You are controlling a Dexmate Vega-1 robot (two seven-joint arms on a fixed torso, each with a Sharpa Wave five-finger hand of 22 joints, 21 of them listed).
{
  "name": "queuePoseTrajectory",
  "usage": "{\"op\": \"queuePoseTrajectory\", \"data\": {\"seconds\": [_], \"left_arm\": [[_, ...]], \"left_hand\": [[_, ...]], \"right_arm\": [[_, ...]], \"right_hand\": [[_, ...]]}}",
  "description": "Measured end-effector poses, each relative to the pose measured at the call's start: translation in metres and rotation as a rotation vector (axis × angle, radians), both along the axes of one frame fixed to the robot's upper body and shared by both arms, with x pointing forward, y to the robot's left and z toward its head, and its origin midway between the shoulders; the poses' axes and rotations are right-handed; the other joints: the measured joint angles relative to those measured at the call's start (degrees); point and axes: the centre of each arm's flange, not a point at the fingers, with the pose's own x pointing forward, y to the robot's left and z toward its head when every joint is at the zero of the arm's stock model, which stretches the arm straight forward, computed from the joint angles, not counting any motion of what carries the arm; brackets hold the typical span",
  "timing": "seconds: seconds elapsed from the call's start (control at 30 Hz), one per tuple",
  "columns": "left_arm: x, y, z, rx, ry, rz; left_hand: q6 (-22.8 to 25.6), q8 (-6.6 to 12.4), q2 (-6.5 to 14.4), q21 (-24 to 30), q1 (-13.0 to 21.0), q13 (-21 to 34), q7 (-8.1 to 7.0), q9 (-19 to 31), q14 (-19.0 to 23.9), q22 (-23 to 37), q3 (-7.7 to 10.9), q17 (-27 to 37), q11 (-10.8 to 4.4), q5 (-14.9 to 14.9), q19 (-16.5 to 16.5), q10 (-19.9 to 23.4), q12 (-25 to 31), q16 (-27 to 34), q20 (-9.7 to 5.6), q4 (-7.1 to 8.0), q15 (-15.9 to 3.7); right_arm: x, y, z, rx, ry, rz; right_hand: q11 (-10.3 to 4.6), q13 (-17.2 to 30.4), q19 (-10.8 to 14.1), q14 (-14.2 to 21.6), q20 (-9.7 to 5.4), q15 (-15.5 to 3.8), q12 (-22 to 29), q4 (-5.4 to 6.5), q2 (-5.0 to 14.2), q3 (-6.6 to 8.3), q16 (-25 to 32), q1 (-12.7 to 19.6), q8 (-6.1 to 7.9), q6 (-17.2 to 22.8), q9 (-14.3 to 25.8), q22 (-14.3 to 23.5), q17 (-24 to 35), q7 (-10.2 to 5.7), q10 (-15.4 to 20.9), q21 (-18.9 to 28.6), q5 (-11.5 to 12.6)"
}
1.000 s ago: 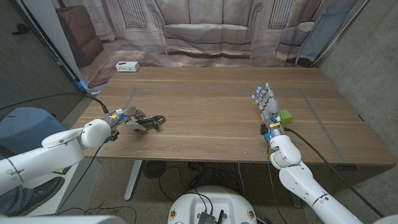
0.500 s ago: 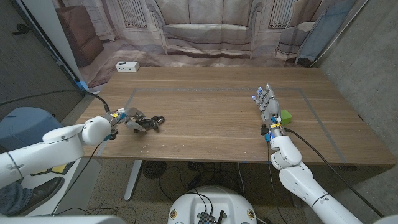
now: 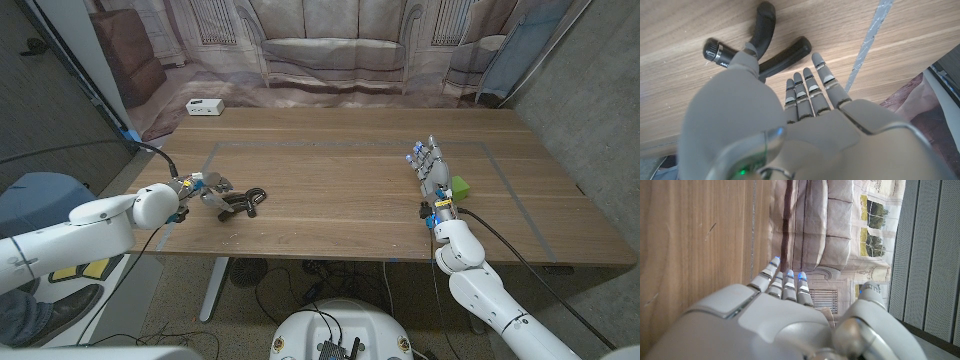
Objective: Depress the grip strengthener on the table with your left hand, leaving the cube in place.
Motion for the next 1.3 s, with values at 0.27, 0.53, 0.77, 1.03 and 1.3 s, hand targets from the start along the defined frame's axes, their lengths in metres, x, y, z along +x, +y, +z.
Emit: {"op": "queuePoseTrajectory", "data": {"seconds": [0.27,0.53,0.77,1.03,1.3], "left_arm": [[-0.001,0.000,0.002,0.015,0.005,0.006],[-0.009,0.002,0.013,0.021,-0.033,0.004],[-0.020,0.005,0.026,0.013,-0.092,-0.007],[-0.028,-0.003,0.044,-0.130,-0.214,-0.102],[-0.028,-0.008,0.054,-0.306,-0.286,-0.211]], "left_hand": [[-0.8,0.00,-0.1,-0.9,-1.8,-0.3,0.38,0.0,-1.0,0.0,-0.66,-0.2,0.41,0.0,-0.9,-1.0,0.0,0.0,0.27,0.58,0.60],[-0.8,0.26,0.6,-1.2,-3.4,-0.5,0.38,0.0,-1.3,0.0,-1.21,-0.2,0.41,0.0,-1.3,-1.0,0.0,0.2,0.41,1.13,0.26],[-0.4,0.26,2.2,-1.6,-4.9,-0.8,0.04,0.0,-0.7,0.0,-1.45,-0.1,0.21,0.0,-1.3,-0.3,0.3,0.3,0.04,1.71,-0.32],[-2.0,0.26,5.6,-2.5,-10.6,-1.5,1.01,0.0,-0.8,0.2,-2.00,0.0,1.76,0.0,-1.8,-0.2,0.3,0.7,0.61,5.28,0.88],[-2.4,0.26,6.2,-3.6,-14.4,-2.0,1.39,-0.2,-1.8,0.2,-2.98,0.0,2.70,0.0,-3.2,-0.8,0.3,0.7,2.02,7.08,1.85]], "right_arm": [[0.001,0.000,-0.001,0.002,0.002,0.000],[0.001,0.001,-0.001,0.002,-0.001,-0.001],[0.001,0.001,0.000,0.000,-0.004,-0.003],[-0.001,-0.001,0.003,-0.011,-0.015,-0.001],[-0.003,-0.006,0.006,-0.018,-0.027,0.003]], "right_hand": [[0.00,0.0,0.2,0.0,0.22,0.00,0.0,0.00,0.00,0.00,0.0,0.0,0.00,0.0,0.0,0.0,0.0,0.00,0.0,0.0,0.0],[0.00,0.0,0.2,0.0,0.22,0.00,0.0,0.00,0.00,0.00,0.0,0.0,0.00,0.0,0.0,0.0,0.0,0.00,0.0,0.0,0.0],[0.00,0.0,0.2,0.0,0.21,0.00,0.0,0.00,-0.23,0.00,0.0,0.2,0.54,2.5,0.0,0.0,0.0,-0.20,0.0,0.0,0.0],[0.00,0.0,0.2,0.0,0.21,0.00,0.0,0.00,-0.23,0.00,0.0,0.2,0.67,2.9,0.0,0.0,0.0,-0.36,0.0,0.0,0.0],[0.00,0.0,0.2,0.0,0.21,0.01,0.0,0.00,-0.23,0.00,0.0,0.2,0.65,2.7,0.0,0.0,0.0,-0.52,0.0,0.0,0.0]]}}
